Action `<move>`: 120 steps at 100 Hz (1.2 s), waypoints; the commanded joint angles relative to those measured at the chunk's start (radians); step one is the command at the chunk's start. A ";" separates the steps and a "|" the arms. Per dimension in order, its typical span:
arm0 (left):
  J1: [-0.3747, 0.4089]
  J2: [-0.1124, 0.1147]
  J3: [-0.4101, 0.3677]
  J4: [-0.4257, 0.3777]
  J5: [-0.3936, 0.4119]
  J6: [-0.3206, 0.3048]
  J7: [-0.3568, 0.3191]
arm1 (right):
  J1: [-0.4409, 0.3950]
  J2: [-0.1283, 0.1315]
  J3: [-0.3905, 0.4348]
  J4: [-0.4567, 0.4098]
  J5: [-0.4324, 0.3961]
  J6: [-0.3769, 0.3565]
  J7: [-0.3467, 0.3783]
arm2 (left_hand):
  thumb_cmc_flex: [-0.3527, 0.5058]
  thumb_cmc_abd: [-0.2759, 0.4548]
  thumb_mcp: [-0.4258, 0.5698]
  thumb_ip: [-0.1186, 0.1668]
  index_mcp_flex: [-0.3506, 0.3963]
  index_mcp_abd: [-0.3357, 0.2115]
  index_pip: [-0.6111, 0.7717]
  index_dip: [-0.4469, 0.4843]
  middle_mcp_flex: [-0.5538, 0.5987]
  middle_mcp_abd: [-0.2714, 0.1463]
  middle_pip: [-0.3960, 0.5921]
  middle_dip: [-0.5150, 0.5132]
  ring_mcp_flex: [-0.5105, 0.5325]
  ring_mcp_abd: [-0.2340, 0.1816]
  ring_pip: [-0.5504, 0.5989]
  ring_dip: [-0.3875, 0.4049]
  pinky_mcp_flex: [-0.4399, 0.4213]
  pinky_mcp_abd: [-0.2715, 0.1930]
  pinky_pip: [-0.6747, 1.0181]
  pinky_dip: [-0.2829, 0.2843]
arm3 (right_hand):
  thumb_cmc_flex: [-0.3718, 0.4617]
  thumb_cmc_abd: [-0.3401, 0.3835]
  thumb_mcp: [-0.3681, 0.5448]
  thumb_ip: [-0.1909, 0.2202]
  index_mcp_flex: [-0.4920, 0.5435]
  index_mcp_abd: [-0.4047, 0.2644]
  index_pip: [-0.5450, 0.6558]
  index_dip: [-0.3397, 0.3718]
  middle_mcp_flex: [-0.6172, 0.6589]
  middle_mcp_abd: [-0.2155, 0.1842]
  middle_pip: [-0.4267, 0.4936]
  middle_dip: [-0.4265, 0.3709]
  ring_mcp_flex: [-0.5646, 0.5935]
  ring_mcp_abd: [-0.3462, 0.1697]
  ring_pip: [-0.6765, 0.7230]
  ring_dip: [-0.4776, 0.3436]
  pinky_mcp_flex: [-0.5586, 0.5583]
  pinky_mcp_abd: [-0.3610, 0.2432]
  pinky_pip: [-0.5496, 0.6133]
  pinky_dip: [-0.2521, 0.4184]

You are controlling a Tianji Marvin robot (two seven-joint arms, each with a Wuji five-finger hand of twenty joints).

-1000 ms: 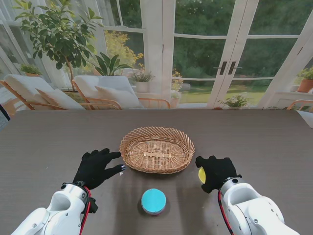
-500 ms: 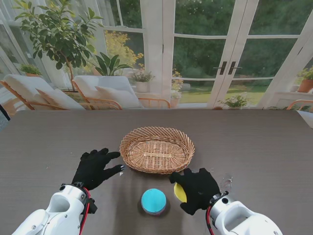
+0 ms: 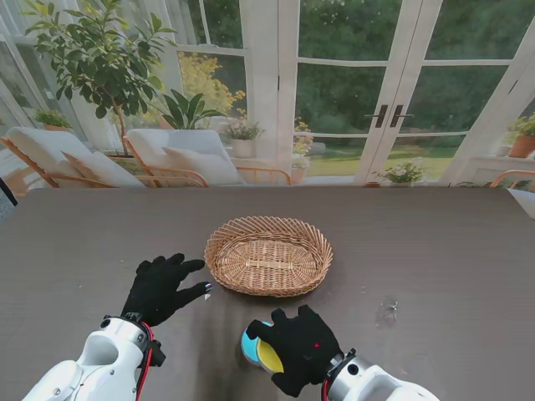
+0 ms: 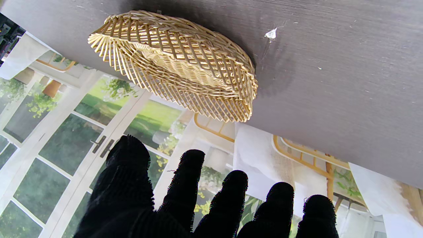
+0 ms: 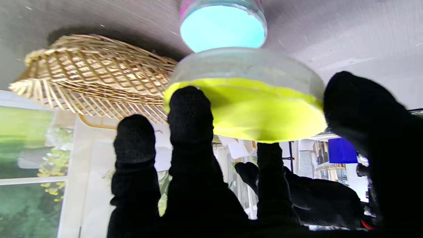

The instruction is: Stack culture dishes into a storage basket

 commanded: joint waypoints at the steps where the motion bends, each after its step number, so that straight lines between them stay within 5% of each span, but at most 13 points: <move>1: 0.008 -0.005 -0.002 -0.010 0.001 0.004 -0.015 | 0.024 -0.001 -0.029 0.026 0.002 -0.005 -0.006 | 0.029 0.059 -0.006 0.034 0.012 -0.014 0.001 0.003 0.021 0.008 0.000 0.004 0.031 0.011 0.005 0.008 -0.004 -0.016 -0.013 0.012 | 0.088 0.033 0.173 0.036 -0.036 -0.007 -0.001 -0.005 0.008 -0.129 0.120 0.072 -0.015 -0.012 0.019 0.015 0.148 -0.001 0.032 -0.013; 73: 0.007 -0.004 0.001 -0.013 0.009 0.026 -0.024 | 0.279 -0.004 -0.263 0.226 0.081 0.047 -0.083 | 0.030 0.061 -0.006 0.034 0.016 -0.010 0.003 0.003 0.020 0.010 0.000 0.004 0.028 0.013 0.004 0.008 -0.005 -0.015 -0.013 0.012 | 0.066 0.016 0.178 0.024 -0.031 -0.015 0.026 -0.003 -0.022 -0.126 0.135 0.066 -0.031 -0.009 0.023 0.008 0.146 -0.003 0.026 -0.017; 120: -0.002 -0.003 0.006 -0.009 0.006 0.039 -0.035 | 0.375 -0.004 -0.336 0.308 0.093 0.076 -0.073 | 0.031 0.060 -0.006 0.034 0.018 -0.012 0.003 0.004 0.020 0.009 0.000 0.004 0.031 0.013 0.005 0.008 -0.004 -0.015 -0.013 0.013 | 0.060 0.021 0.178 0.023 -0.028 -0.019 0.032 -0.007 -0.035 -0.125 0.141 0.064 -0.043 -0.009 0.031 0.007 0.126 -0.001 0.021 -0.016</move>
